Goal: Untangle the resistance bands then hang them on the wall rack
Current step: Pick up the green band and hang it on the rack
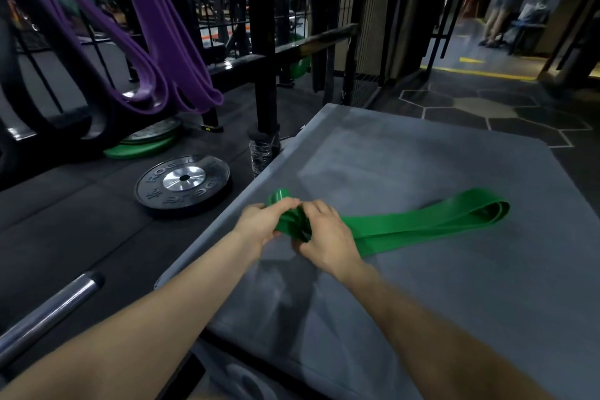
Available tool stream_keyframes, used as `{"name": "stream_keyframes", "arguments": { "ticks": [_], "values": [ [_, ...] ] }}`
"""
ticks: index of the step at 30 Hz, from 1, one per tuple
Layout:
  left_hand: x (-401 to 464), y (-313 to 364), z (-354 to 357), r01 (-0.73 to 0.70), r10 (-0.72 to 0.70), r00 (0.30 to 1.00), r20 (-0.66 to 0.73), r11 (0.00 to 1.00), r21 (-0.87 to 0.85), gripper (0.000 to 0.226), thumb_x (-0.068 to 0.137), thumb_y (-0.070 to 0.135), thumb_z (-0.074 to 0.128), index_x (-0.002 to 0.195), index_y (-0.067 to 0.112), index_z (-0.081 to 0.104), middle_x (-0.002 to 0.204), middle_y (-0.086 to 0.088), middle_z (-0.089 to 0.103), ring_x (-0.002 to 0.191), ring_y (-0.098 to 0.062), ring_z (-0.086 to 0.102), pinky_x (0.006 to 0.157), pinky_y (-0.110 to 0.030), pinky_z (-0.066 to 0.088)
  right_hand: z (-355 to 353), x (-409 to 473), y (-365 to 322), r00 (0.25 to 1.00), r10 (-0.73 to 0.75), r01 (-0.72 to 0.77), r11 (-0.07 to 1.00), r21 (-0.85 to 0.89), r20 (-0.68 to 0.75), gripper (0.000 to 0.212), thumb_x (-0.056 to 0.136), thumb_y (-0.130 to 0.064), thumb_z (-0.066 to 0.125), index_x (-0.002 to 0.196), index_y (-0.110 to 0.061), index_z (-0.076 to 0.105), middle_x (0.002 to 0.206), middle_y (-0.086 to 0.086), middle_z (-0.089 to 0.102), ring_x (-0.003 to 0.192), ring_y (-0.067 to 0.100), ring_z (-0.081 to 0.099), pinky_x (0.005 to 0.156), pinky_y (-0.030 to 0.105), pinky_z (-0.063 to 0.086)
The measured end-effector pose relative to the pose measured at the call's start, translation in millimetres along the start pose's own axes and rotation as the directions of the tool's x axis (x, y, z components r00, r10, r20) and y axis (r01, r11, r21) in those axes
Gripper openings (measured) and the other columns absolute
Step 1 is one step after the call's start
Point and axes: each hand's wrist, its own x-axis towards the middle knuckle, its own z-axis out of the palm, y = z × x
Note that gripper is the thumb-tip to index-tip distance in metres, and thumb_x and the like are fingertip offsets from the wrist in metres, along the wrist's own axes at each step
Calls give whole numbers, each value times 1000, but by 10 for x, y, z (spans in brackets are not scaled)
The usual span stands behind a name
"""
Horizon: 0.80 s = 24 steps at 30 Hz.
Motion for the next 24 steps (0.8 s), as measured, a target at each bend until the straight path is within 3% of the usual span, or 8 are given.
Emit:
{"name": "stream_keyframes", "arguments": {
  "ticks": [2,4,8,13,15,17,21,24],
  "values": [
    [-6,123,86,-91,89,996,29,993,75,56,53,44,81,92,7,64,96,-13,71,90,-24,68,87,-34,55,-78,13,-18,996,61,-62,998,-12,-71,50,79,-25,61,124,-12,44,122,7,50,117,27,46,92,36,38],
    [-23,254,213,-176,169,983,67,978,112,75,36,52,77,94,7,66,98,-14,71,95,-26,68,91,-40,53,-175,33,3,983,124,-122,992,23,-136,44,82,-25,59,121,-10,44,120,8,52,115,29,48,88,37,38],
    [-27,491,566,-292,271,955,120,930,224,77,33,63,73,90,11,66,97,-13,71,93,-27,67,84,-40,52,-406,67,133,936,241,-209,967,147,-257,34,86,-23,56,115,-8,47,112,12,58,105,34,55,81,39,42],
    [19,701,1008,-398,286,899,331,850,346,86,44,80,63,97,12,63,102,-3,69,99,-18,62,96,-39,47,-838,87,457,802,489,-277,812,513,-341,27,81,-13,58,107,-5,57,91,13,66,88,33,60,67,30,40],
    [55,662,1157,-451,317,872,374,818,357,61,63,69,65,96,18,61,107,-1,65,104,-17,59,96,-34,45,-1029,89,646,753,562,-273,740,615,-342,24,79,-9,59,103,-4,60,83,6,63,82,26,61,65,27,41],
    [129,494,1258,-480,348,861,370,795,370,46,76,39,73,112,19,53,119,-2,55,111,-16,52,92,-28,42,-1195,90,845,722,603,-274,700,659,-340,22,80,-8,59,102,-5,60,83,4,62,79,22,61,66,28,44],
    [198,32,1528,-501,278,852,444,681,534,108,56,28,88,142,15,24,141,-6,29,132,-21,33,109,-34,32,-1421,86,1305,662,655,-269,662,700,-365,16,83,-9,61,98,-6,59,86,5,62,77,20,59,67,29,46],
    [276,-250,1802,-542,285,837,468,553,632,131,47,30,91,147,16,8,146,-4,15,134,-21,30,111,-33,30,-1507,21,1660,602,709,-278,617,737,-367,9,84,-11,62,92,-7,57,80,4,61,74,21,59,68,31,47]
  ]
}}
